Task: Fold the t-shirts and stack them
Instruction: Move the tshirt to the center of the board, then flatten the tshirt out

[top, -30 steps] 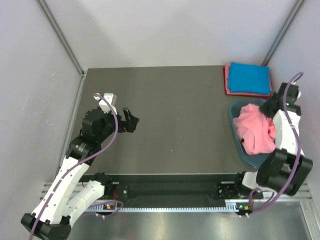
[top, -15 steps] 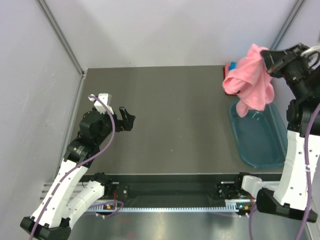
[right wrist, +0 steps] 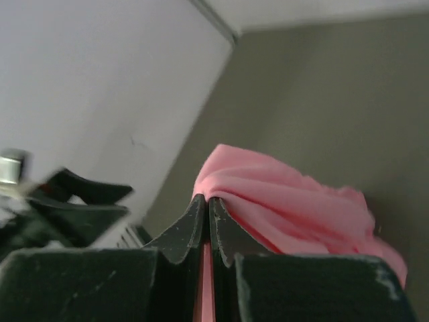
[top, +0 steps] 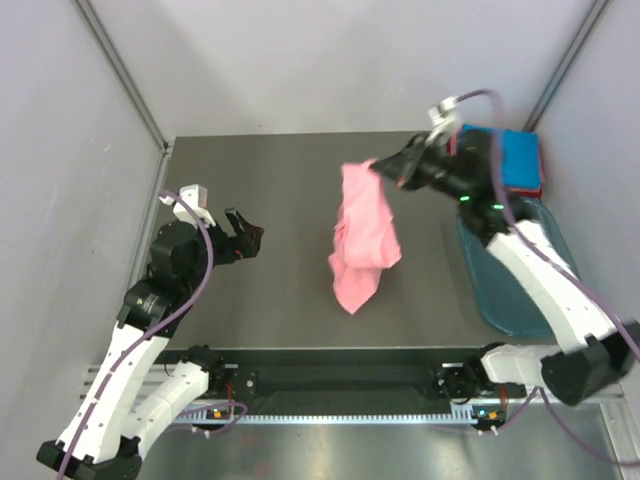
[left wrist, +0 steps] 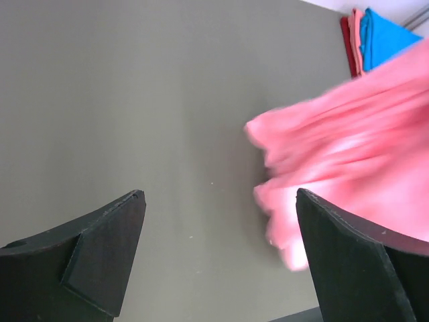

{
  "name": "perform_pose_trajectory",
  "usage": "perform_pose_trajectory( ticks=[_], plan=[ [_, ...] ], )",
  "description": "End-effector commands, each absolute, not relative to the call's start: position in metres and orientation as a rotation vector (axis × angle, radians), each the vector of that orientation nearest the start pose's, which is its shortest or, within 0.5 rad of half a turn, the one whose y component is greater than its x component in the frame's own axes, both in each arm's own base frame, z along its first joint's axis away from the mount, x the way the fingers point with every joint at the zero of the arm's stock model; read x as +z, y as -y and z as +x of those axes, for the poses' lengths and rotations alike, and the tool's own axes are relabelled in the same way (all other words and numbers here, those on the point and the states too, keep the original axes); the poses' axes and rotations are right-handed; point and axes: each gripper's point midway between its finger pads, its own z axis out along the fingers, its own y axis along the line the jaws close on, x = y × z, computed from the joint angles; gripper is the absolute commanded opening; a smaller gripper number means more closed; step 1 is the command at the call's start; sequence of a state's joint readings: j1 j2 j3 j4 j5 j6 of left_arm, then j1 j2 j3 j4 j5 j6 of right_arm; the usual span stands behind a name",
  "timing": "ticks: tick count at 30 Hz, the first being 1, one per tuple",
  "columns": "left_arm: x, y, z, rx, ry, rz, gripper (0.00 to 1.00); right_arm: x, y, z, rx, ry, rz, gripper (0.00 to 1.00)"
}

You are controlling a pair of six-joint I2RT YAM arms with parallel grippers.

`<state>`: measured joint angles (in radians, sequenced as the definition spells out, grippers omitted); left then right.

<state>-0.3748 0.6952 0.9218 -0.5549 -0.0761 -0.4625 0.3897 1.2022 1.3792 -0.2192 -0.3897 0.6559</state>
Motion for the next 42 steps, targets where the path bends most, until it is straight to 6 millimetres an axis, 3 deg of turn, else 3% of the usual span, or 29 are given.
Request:
perform_pose_trajectory(
  ticks=[1, 2, 3, 4, 5, 6, 8, 10, 11, 12, 13, 14, 16, 17, 19, 20, 25, 26, 31, 32, 33, 35, 37, 40, 42],
  plan=[
    [0.289, 0.097, 0.242, -0.51, -1.93, -0.234, 0.98, 0.318, -0.276, 0.337, 1.052, -1.937, -0.085, 0.01],
    [0.285, 0.099, 0.241, -0.521, -1.948, -0.236, 0.98, 0.291, -0.295, 0.328, 1.056, -2.016, -0.13, 0.06],
    [0.283, 0.102, 0.24, -0.536, -1.96, -0.237, 0.98, 0.255, -0.306, 0.333, 1.015, -2.12, -0.138, 0.16],
    [0.28, 0.104, 0.239, -0.552, -1.973, -0.245, 0.98, 0.238, -0.311, 0.331, 0.97, -2.176, -0.176, 0.19],
    [0.275, 0.11, 0.236, -0.583, -1.996, -0.225, 0.98, 0.238, -0.319, 0.325, 0.944, -2.211, -0.214, 0.23],
    [0.271, 0.114, 0.236, -0.601, -2.007, -0.214, 0.99, 0.224, -0.315, 0.317, 0.876, -2.283, -0.235, 0.3],
    [0.262, 0.124, 0.236, -0.642, -2.027, -0.16, 0.99, 0.232, -0.317, 0.305, 0.827, -2.244, -0.337, 0.38],
    [0.244, 0.132, 0.238, -0.665, -2.089, -0.143, 0.99, 0.249, -0.301, 0.301, 0.788, -2.186, -0.309, 0.46],
    [0.242, 0.138, 0.243, -0.691, -2.086, -0.136, 0.99, 0.237, -0.292, 0.297, 0.752, -2.202, -0.301, 0.48],
    [0.233, 0.148, 0.245, -0.733, -2.123, -0.116, 0.99, 0.244, -0.279, 0.297, 0.713, -2.17, -0.269, 0.52],
    [0.221, 0.154, 0.246, -0.766, -2.154, -0.134, 0.99, 0.239, -0.27, 0.297, 0.691, -2.176, -0.245, 0.52],
    [0.216, 0.161, 0.247, -0.803, -2.169, -0.134, 0.98, 0.22, -0.257, 0.293, 0.659, -2.219, -0.212, 0.53],
    [0.198, 0.175, 0.255, -0.876, -2.207, -0.156, 0.97, 0.214, -0.238, 0.29, 0.648, -2.224, -0.112, 0.53],
    [0.185, 0.178, 0.26, -0.88, -2.242, -0.181, 0.97, 0.196, -0.228, 0.286, 0.636, -2.246, -0.078, 0.52],
    [0.179, 0.187, 0.269, -0.927, -2.227, -0.205, 0.96, 0.195, -0.222, 0.279, 0.68, -2.226, -0.021, 0.52],
    [0.171, 0.19, 0.274, -0.936, -2.244, -0.221, 0.96, 0.184, -0.217, 0.277, 0.68, -2.235, 0.006, 0.52],
    [0.168, 0.219, 0.297, -1.01, -2.218, -0.213, 0.96, 0.191, -0.223, 0.261, 0.787, -2.208, -0.031, 0.53],
    [0.153, 0.224, 0.301, -1.002, -2.256, -0.223, 0.96, 0.188, -0.222, 0.259, 0.788, -2.215, -0.036, 0.54],
    [0.122, 0.247, 0.318, -1.018, -2.343, -0.224, 0.92, 0.185, -0.215, 0.262, 0.723, -2.229, -0.062, 0.56],
    [0.103, 0.247, 0.318, -0.985, -2.4, -0.242, 0.9, 0.188, -0.214, 0.264, 0.719, -2.224, -0.059, 0.56],
    [0.101, 0.25, 0.326, -0.944, -2.393, -0.253, 0.89, 0.186, -0.213, 0.265, 0.706, -2.228, -0.054, 0.56],
    [0.076, 0.252, 0.323, -0.888, -2.476, -0.275, 0.88, 0.184, -0.209, 0.268, 0.688, -2.223, -0.019, 0.56],
    [0.074, 0.261, 0.329, -0.919, -2.489, -0.27, 0.71, 0.184, -0.208, 0.268, 0.695, -2.22, 0.014, 0.56],
    [0.092, 0.261, 0.342, -0.889, -2.46, -0.265, 0.21, 0.182, -0.203, 0.268, 0.672, -2.217, 0.051, 0.56],
    [0.106, 0.241, 0.353, -0.731, -2.445, -0.317, 0.17, 0.178, -0.196, 0.27, 0.627, -2.227, 0.083, 0.55]
  ],
)
